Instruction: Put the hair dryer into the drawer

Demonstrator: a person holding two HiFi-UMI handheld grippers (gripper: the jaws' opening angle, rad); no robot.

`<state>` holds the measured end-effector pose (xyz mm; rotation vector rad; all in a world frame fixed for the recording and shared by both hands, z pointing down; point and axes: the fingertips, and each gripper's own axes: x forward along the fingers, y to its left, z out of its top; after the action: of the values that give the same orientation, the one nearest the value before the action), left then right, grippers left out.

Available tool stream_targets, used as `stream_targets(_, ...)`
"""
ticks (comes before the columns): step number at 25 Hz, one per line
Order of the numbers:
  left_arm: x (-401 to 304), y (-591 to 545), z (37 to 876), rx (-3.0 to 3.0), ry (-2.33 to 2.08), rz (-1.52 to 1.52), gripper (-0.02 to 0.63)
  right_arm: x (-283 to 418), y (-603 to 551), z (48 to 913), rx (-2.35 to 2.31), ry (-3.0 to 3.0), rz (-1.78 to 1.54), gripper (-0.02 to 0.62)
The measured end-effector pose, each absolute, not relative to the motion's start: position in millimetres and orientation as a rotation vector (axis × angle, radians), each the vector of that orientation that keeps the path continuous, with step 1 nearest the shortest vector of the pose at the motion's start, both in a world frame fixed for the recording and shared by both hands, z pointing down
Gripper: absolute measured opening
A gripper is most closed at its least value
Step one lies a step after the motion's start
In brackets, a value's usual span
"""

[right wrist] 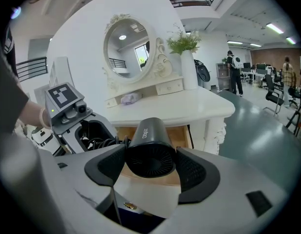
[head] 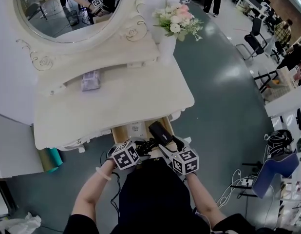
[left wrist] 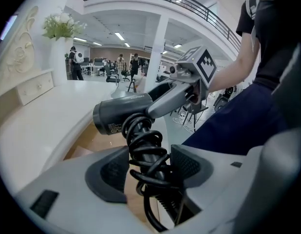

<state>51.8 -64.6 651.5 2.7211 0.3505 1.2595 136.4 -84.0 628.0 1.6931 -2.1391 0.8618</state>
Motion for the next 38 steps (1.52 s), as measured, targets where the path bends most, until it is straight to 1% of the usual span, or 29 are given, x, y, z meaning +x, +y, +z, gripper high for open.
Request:
stream_targets(17, 61, -83, 685, 2.633, 0.484, 1.241, 0.287, 145, -97, 666, 1.601, -1.965, 1.008, 0.313)
stream_targets(23, 66, -93, 696, 2.647, 0.511, 1.233, 0.287, 148, -103, 681, 1.485, -1.881, 0.972, 0.308)
stream_targets(29, 66, -106, 713, 2.719, 0.474, 1.235, 0.285, 146, -109, 695, 1.34, -1.865, 0.861, 0.298)
stream_targets(36, 78, -115, 726, 2.783, 0.39, 1.172, 0.284, 154, -123, 696, 1.339, -1.859, 0.809, 0.296)
stream_targets(38, 78, -115, 731, 2.785, 0.377, 1.198, 0.284, 152, -125, 696, 1.326, -1.872, 0.798, 0.296)
